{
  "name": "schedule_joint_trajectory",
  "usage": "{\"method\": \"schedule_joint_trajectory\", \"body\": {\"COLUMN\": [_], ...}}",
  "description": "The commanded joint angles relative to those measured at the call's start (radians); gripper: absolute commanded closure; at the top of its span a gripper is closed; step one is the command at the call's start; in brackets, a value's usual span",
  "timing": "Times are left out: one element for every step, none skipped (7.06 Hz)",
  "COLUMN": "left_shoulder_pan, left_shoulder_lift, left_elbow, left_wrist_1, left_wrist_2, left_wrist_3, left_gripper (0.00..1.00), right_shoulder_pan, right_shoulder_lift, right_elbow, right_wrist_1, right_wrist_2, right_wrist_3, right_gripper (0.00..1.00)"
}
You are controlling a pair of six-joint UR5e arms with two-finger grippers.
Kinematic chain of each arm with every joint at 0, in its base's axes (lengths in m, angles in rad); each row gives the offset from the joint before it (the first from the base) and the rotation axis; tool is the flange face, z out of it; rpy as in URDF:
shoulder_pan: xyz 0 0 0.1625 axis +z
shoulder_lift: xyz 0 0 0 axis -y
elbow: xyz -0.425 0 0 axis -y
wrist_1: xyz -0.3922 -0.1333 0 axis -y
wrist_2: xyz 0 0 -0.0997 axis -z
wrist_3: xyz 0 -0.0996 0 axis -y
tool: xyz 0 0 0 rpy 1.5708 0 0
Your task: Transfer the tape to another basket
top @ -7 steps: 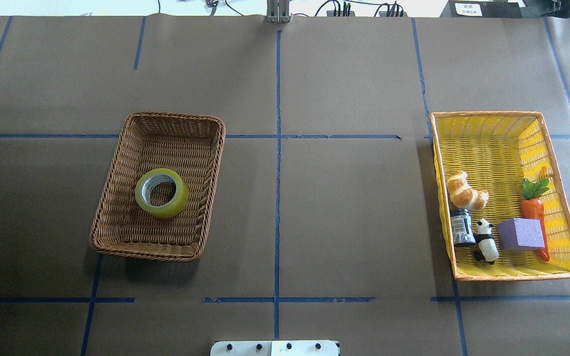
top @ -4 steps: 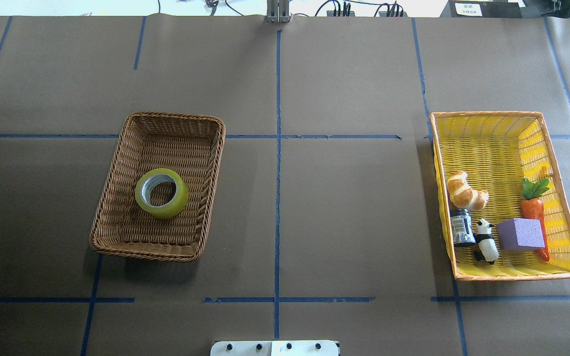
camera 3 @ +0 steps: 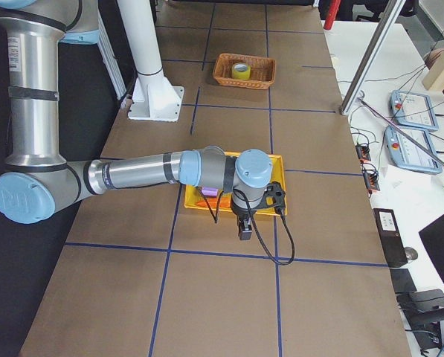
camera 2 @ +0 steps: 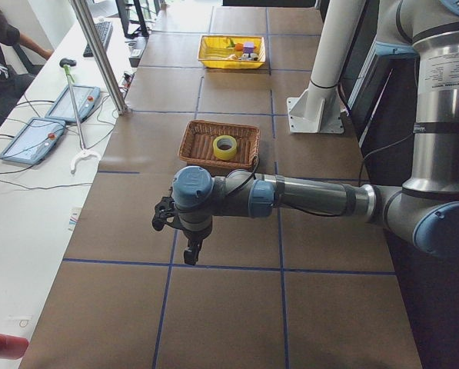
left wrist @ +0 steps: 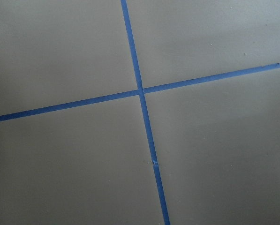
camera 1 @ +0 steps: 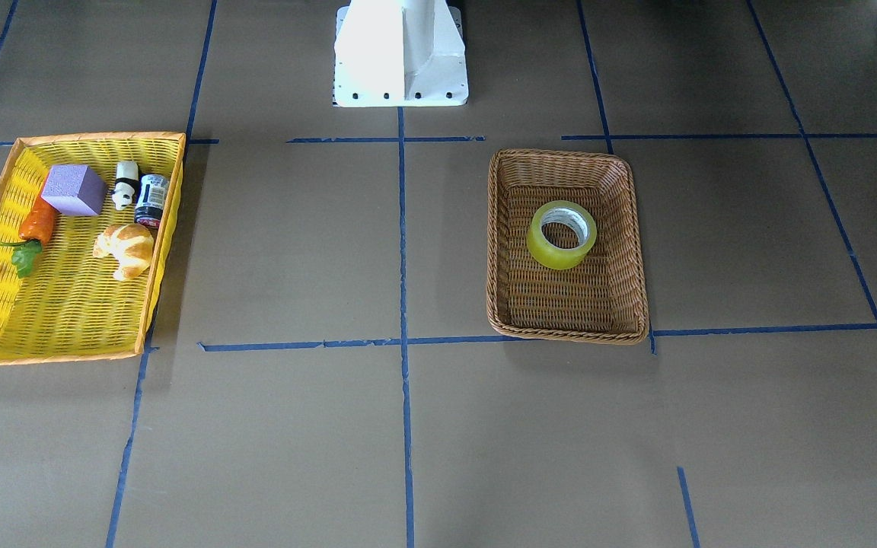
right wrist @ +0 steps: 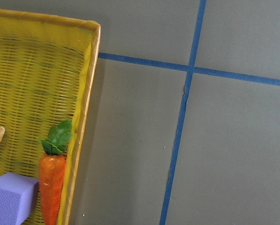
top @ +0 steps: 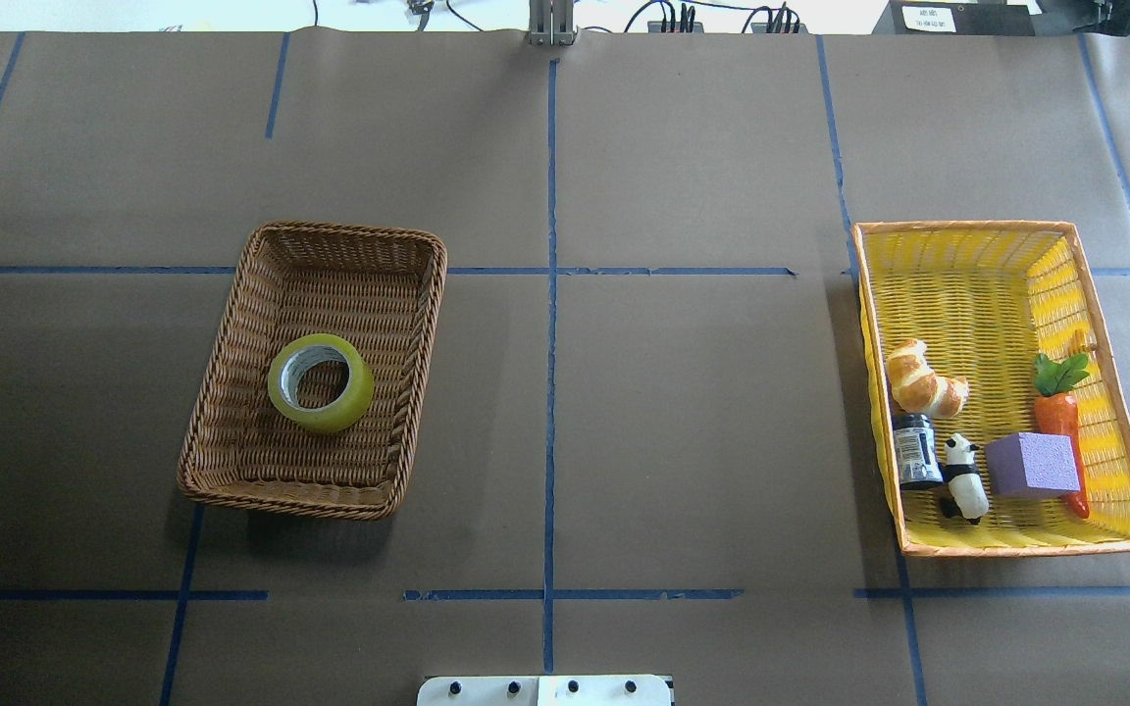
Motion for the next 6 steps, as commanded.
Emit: {"method": "schedule_joint_trajectory", "body": {"left_shoulder_pan": [0.002, 0.002, 0.002, 0.002, 0.002, 0.002], "left_shoulder_lift": [0.012, 0.012, 0.010, 0.010, 0.010, 0.010], "left_elbow": [0.003, 0.003, 0.006, 0.003, 0.004, -0.002], "left_wrist_1": [-0.020, -0.018, -0.018, -0.018, -0.020, -0.021], "left_wrist_2": [-0.002, 0.000, 0.004, 0.004, 0.001, 0.000], "left_wrist_3": [0.001, -0.001, -0.001, 0.001, 0.001, 0.001], "left_gripper": [0.00, 0.00, 0.00, 0.00, 0.00, 0.00], "right_shoulder_pan": [-0.015, -0.018, -0.021, -0.024, -0.027, -0.027], "right_shoulder_lift": [0.003, 0.003, 0.003, 0.003, 0.003, 0.003], "right_elbow": [0.003, 0.003, 0.003, 0.003, 0.003, 0.003], "right_wrist_1": [0.001, 0.001, 0.002, 0.002, 0.002, 0.002], "right_wrist_2": [-0.002, -0.002, -0.002, -0.001, -0.001, -0.001], "right_wrist_3": [0.017, 0.016, 0.016, 0.017, 0.017, 0.016], "right_gripper": [0.00, 0.00, 0.00, 0.00, 0.00, 0.00]}}
